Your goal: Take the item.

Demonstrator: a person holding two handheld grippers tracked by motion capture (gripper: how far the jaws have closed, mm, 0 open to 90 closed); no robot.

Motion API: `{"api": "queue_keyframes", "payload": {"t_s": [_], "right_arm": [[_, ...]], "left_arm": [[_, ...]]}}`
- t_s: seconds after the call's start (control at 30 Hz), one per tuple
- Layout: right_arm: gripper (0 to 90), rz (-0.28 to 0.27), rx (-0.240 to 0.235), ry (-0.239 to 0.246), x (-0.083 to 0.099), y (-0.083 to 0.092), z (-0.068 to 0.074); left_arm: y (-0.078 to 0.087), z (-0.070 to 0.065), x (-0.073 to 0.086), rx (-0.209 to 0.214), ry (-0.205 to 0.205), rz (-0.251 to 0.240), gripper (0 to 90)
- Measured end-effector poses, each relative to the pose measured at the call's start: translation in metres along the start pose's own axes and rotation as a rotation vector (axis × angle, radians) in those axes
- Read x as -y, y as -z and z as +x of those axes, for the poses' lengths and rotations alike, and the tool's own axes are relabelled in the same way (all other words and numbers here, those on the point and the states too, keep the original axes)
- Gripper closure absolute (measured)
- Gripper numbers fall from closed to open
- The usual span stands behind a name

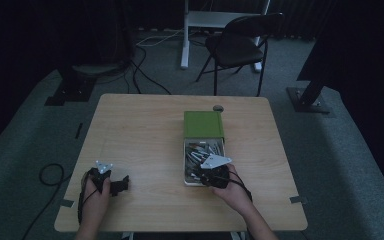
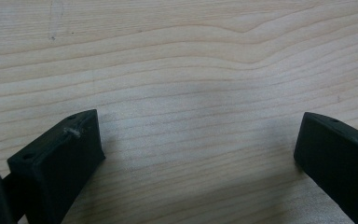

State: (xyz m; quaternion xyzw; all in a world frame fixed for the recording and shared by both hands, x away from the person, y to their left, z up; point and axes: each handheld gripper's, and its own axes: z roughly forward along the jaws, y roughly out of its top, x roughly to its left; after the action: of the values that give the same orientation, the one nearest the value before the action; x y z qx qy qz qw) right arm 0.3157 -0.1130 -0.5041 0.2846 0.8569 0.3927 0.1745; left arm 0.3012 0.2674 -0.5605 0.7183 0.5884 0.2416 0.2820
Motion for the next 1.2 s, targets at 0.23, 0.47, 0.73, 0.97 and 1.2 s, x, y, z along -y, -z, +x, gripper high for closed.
{"api": "queue_keyframes", "payload": {"t_s": [0.23, 0.47, 0.73, 0.97, 1.2], "right_arm": [[88.2, 0.018, 0.009, 0.018, -0.001, 0.001, 0.000], [88.6, 0.006, 0.012, 0.017, -0.005, 0.007, 0.000], [88.8, -0.042, -0.009, -0.025, -0.012, 0.023, -0.005], [88.9, -0.093, -0.022, -0.050, -0.021, 0.039, -0.008], [89.2, -0.179, -0.018, -0.104, -0.032, 0.060, -0.019]], "left_arm": [[0.000, 0.000, 0.000, 0.000, 0.000, 0.000, 1.5], [0.000, 0.000, 0.000, -0.001, 0.001, 0.000, 1.5], [0.000, 0.000, 0.000, 0.000, 0.000, 0.000, 1.5], [0.000, 0.000, 0.000, 0.000, 0.000, 0.000, 1.5], [0.000, 0.000, 0.000, 0.000, -0.001, 0.000, 1.5]]}}
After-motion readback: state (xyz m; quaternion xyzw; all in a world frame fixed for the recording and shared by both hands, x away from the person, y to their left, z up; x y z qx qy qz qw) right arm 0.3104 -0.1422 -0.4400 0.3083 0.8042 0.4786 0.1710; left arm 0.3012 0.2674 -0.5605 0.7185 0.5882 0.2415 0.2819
